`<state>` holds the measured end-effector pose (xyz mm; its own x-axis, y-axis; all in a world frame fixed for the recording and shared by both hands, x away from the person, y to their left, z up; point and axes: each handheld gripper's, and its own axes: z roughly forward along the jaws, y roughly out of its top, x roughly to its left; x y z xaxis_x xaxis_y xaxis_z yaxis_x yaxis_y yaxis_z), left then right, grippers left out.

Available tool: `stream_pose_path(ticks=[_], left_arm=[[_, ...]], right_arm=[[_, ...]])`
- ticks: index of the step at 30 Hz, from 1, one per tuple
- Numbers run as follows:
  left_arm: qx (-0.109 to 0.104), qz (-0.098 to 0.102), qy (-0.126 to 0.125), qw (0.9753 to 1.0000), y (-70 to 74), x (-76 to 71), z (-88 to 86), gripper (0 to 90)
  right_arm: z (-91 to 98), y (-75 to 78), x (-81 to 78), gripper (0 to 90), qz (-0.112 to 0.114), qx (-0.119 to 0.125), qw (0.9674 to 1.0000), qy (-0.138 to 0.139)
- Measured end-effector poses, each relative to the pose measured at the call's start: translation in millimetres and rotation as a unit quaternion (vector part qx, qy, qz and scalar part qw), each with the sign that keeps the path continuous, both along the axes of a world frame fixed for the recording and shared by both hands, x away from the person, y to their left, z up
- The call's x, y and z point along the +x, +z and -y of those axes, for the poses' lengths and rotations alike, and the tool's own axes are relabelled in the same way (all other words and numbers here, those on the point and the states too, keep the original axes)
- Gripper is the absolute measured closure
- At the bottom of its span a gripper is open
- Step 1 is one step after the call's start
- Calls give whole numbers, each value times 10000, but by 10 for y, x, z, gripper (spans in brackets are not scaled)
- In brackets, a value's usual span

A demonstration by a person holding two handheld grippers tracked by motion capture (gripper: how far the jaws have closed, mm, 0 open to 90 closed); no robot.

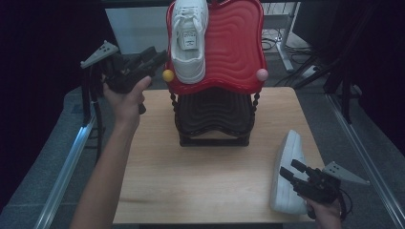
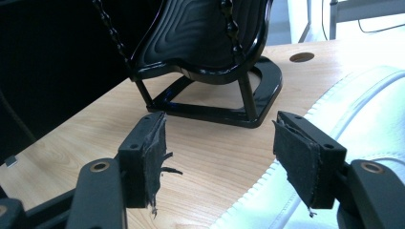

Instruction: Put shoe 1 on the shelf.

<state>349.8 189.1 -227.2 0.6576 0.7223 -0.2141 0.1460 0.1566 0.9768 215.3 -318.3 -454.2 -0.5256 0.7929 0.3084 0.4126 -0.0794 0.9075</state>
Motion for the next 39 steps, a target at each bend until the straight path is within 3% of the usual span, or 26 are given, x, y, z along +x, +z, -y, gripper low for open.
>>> stream_pose_path(ticks=[7,12,20,31,39], left_arm=[[122,-78,-196,9997,-180,-230,-189,468],[221,-269,-442,9984,-366,-340,-247,456],[512,-472,-459,9965,-768,-501,-338,453],[510,-821,-529,9939,-1301,-621,-374,462],[723,-1139,-427,9899,-1625,-652,-373,464]], right_arm=[[-26,-11,-4,357,-27,-29,10000,45],[-23,-19,0,358,-49,-12,10000,39],[21,-34,2,358,-58,0,10000,-19],[9,-44,8,357,-108,-15,9999,1],[36,-44,12,358,-106,-16,9999,-40]])
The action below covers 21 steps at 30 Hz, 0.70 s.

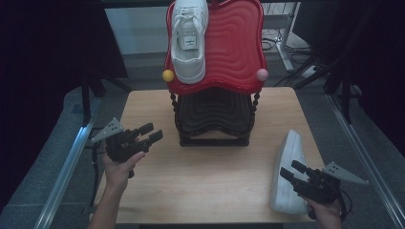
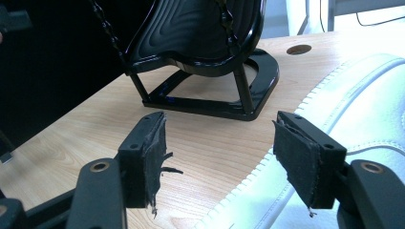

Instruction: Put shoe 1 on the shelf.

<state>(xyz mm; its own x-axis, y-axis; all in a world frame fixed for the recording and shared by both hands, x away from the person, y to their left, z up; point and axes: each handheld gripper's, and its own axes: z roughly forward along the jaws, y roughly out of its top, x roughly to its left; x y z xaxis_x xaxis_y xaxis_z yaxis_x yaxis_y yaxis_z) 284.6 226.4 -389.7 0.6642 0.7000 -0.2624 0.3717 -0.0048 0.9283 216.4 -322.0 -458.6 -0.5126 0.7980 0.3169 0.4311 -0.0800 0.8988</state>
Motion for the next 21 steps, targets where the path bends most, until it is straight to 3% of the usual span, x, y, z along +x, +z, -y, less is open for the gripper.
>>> stream_pose_path(ticks=[4,8,12,14,21], left_arm=[[60,-101,43,9999,-159,-16,-8,464],[279,-198,245,9991,-313,-28,-10,465],[385,-309,295,9983,-420,-14,-11,466],[257,-388,237,9986,-467,-11,-18,465],[178,-454,215,9986,-558,-41,-16,464]], right_arm=[[16,-4,0,358,-16,10,10000,-20],[30,-14,13,358,-39,19,10000,-46],[31,-13,18,358,-28,30,10000,-59],[36,-10,15,357,-27,37,10000,-62],[69,1,6,358,5,32,9999,-103]])
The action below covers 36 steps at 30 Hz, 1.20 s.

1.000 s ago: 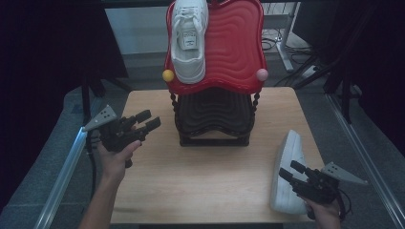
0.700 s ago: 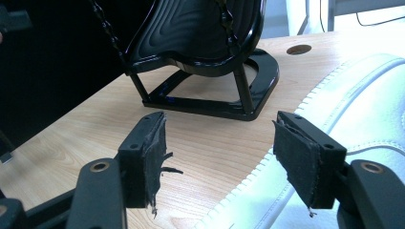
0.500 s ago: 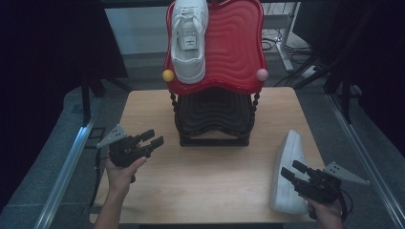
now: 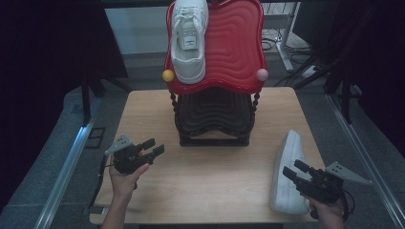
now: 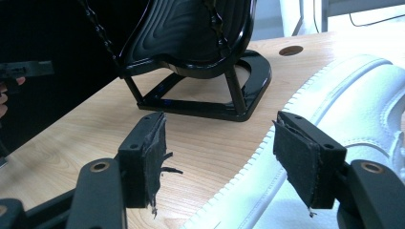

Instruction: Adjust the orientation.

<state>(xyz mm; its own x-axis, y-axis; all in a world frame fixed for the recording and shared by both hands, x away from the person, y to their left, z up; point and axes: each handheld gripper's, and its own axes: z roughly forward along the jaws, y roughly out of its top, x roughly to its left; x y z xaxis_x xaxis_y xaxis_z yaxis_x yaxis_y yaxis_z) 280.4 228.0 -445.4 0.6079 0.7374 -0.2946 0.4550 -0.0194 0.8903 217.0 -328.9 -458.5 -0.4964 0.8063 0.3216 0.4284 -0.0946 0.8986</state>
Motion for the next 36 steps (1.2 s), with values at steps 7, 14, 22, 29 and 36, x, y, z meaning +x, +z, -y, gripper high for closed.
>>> stream_pose_path(ticks=[7,14,22,29,36], left_arm=[[-16,-54,-35,10000,-67,-16,-14,462],[324,-78,-83,9994,-107,-69,9,459],[240,-191,-145,9994,-193,-21,20,458],[399,-264,-101,9988,-252,-20,45,458],[308,-311,-153,9989,-268,-21,26,461]], right_arm=[[99,47,-69,391,84,-83,9997,-228],[319,54,-265,709,47,-208,9988,-443],[558,-249,-597,896,-374,-799,9945,-565],[506,-466,-501,897,-816,-991,9917,-76],[332,-488,-340,897,-846,-1189,9893,33]])
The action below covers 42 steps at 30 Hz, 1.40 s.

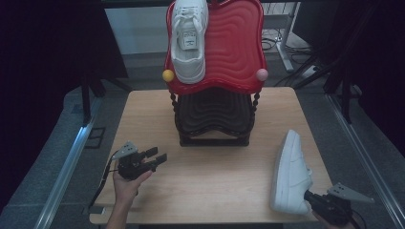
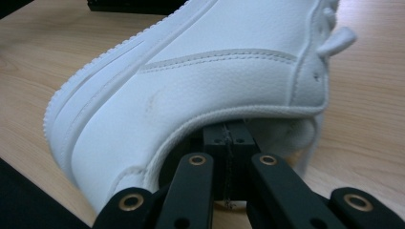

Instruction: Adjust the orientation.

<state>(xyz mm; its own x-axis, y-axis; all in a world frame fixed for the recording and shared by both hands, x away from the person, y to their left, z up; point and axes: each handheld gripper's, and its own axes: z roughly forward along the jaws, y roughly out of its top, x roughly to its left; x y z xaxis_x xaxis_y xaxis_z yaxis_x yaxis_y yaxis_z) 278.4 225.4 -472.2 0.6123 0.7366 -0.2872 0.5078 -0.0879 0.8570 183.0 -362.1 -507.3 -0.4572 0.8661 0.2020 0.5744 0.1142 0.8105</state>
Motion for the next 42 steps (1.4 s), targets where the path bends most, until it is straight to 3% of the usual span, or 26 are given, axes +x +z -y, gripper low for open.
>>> stream_pose_path(ticks=[11,15,18,22,24,25,26,30,35,38,42], left_arm=[[65,-15,-20,10000,-6,-22,-11,459],[-248,-157,-27,9996,-58,-5,-72,460],[-92,-147,54,9998,-71,-14,-101,462],[-144,-137,23,9998,-62,-27,-107,462],[-121,-133,3,9998,-64,-34,-106,461],[-105,-132,-13,9999,-66,-37,-107,461],[-109,-138,-24,9998,-65,-42,-106,461],[-133,-133,-65,9998,-61,-56,-107,462],[-154,-119,-82,9998,-53,-63,-113,462],[-152,-126,-88,9998,-56,-60,-110,462],[-119,-133,-117,9998,-66,-69,-95,462]], right_arm=[[-194,139,127,892,106,45,9995,287],[-262,185,167,886,177,-57,9992,364],[-344,200,216,885,203,-67,9986,484],[-475,230,324,874,264,-105,9978,602],[-535,241,390,888,303,-2,9970,705],[-562,253,421,888,319,347,9949,890],[-603,266,453,890,293,478,9935,994],[-801,301,510,893,286,-1,9952,941],[-898,391,351,897,476,-9,9952,857],[-992,488,185,897,721,57,9924,993],[-1200,509,68,897,763,-21,9890,1270]])
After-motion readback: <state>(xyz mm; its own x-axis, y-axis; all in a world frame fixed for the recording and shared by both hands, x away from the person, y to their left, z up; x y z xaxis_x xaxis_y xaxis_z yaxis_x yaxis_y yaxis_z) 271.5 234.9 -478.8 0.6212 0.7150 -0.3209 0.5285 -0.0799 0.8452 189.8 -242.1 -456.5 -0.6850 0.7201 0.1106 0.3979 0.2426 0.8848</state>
